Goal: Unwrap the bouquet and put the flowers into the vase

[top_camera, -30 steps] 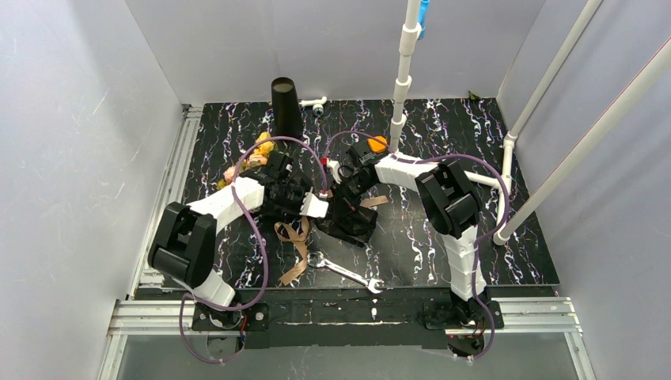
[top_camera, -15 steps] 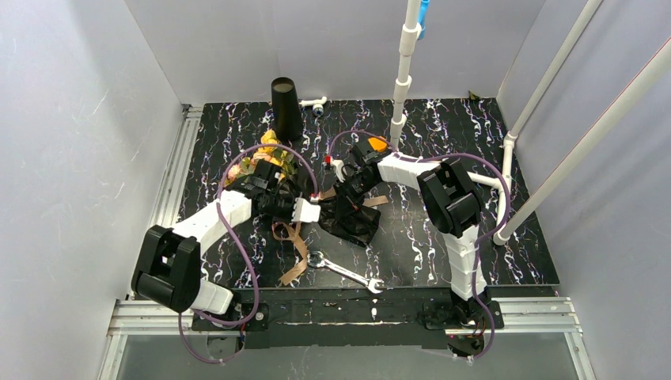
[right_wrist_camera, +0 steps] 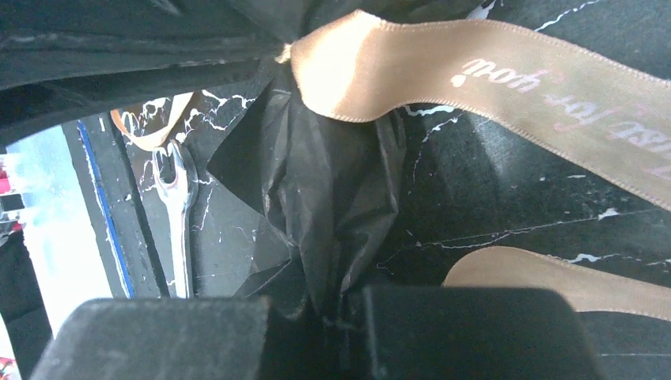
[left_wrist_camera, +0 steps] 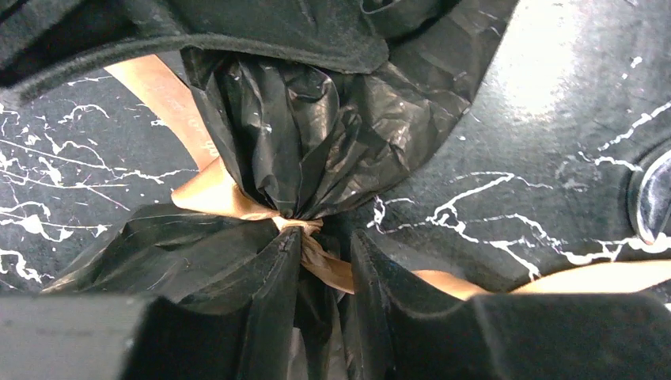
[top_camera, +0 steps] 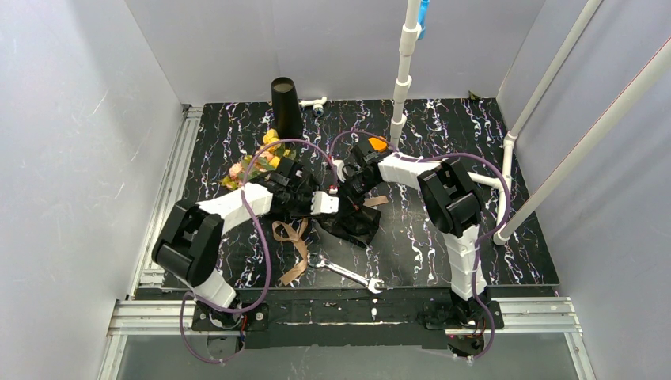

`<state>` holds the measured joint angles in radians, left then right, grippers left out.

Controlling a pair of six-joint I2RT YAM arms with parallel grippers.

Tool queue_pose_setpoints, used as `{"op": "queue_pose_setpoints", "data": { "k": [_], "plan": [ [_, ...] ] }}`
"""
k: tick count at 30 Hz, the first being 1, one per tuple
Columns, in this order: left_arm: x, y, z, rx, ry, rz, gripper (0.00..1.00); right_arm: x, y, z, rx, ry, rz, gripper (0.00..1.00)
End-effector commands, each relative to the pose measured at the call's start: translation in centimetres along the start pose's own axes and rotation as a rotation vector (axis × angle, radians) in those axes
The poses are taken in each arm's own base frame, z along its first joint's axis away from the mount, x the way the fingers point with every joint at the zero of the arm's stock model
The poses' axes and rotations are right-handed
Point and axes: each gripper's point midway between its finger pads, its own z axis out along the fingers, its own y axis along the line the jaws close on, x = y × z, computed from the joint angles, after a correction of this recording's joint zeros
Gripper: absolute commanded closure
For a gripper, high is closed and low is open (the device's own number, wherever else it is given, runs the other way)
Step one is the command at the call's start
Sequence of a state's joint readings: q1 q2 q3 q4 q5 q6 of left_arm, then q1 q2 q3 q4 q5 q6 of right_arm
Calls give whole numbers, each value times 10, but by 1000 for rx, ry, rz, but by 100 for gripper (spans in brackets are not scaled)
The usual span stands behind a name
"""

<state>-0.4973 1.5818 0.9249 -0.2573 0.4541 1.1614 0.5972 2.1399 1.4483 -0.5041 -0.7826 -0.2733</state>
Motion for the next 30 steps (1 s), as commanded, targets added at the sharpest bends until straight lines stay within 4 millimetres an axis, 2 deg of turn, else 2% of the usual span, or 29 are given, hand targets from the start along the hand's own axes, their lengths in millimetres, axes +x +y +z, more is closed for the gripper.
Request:
{"op": "queue_pose_setpoints", "data": {
  "k": [1, 5, 9, 12, 15, 23, 30],
  "plan": [
    [18, 19, 8, -65, 92, -67, 69, 65, -30, 0, 135, 186, 111, 99],
    [18, 18, 10, -68, 87, -146, 65, 66, -29, 0, 136, 185, 111, 99],
    [12, 23, 2, -115, 64, -211, 66, 65, -30, 1, 134, 183, 112, 99],
    [-5, 31, -14, -148, -20, -231, 70, 65, -30, 1, 132, 184, 109, 99],
    [-17, 36, -19, -160, -63, -207, 71, 65, -30, 1, 128, 184, 110, 99],
    [-5, 42, -4, -150, -20, -178, 70, 64, -28, 0, 127, 180, 109, 99],
    [-9, 42, 2, -145, -42, -153, 66, 67, -28, 1, 127, 182, 111, 99]
  ]
}}
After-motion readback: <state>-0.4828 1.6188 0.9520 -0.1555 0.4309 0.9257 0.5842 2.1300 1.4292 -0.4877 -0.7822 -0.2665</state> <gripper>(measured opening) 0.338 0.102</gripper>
